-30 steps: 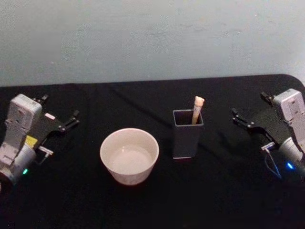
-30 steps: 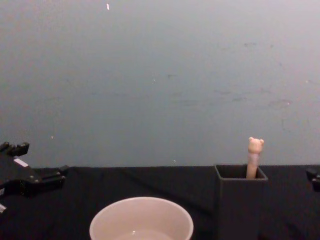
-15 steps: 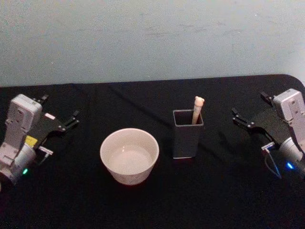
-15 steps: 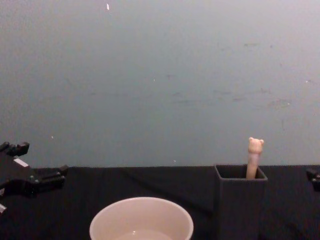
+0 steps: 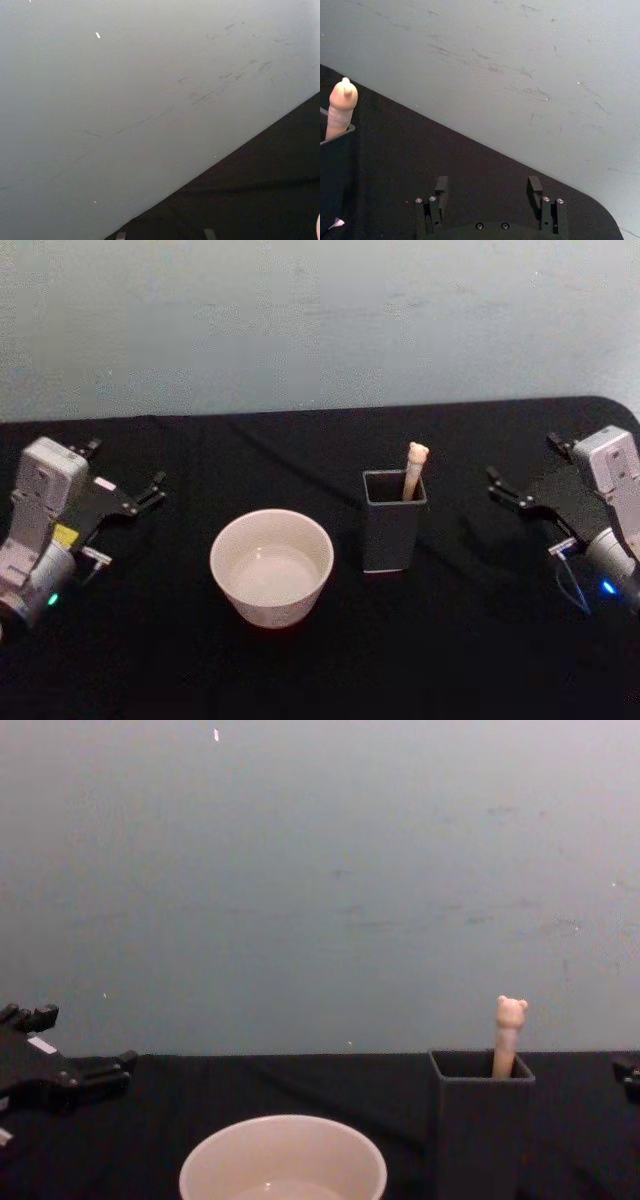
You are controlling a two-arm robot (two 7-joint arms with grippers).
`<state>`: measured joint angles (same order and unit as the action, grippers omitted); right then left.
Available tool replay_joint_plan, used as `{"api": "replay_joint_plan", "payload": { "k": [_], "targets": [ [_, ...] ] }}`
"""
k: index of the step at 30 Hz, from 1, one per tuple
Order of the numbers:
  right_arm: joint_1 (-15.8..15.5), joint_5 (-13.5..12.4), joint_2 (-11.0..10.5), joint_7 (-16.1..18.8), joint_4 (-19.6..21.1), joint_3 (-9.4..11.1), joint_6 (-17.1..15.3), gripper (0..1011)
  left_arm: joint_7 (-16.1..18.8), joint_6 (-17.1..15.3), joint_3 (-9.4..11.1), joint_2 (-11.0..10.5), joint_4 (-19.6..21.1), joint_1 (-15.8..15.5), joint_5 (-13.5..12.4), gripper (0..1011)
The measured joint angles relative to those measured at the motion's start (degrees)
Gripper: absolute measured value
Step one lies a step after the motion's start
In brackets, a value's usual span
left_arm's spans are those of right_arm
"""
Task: Pick up the stirring spoon with one hand, stir inside the cup, then place it back in its original position.
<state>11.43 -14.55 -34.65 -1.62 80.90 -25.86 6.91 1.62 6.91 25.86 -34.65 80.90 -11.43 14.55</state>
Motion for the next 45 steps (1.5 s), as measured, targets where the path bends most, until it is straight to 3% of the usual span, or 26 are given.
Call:
{"api": "replay_joint_plan", "payload": {
  "k": [24, 30, 34, 41, 45],
  "targets": [
    [0.0, 0.0, 0.0, 0.0, 0.0, 0.0, 0.0, 1000, 0.0, 0.0, 0.0, 0.0, 0.0, 0.0, 0.0, 1001],
    [-0.66, -0.66, 0.32, 1.55, 0.83, 1.15, 0.07, 1000, 0.0, 0.0, 0.0, 0.0, 0.0, 0.0, 0.0, 1002],
    [-1.45, -3.2, 0.33, 4.19, 2.24, 2.38, -0.07, 1000, 0.0, 0.0, 0.0, 0.0, 0.0, 0.0, 0.0, 1001],
    [-2.99, -12.49, -0.49, 14.17, 5.47, 5.15, -2.67, 1000, 0.0, 0.0, 0.0, 0.0, 0.0, 0.0, 0.0, 1001],
    [-3.39, -15.72, -1.01, 18.93, 6.65, 5.82, -3.99, 1000, 0.0, 0.0, 0.0, 0.0, 0.0, 0.0, 0.0, 1001]
  ]
}}
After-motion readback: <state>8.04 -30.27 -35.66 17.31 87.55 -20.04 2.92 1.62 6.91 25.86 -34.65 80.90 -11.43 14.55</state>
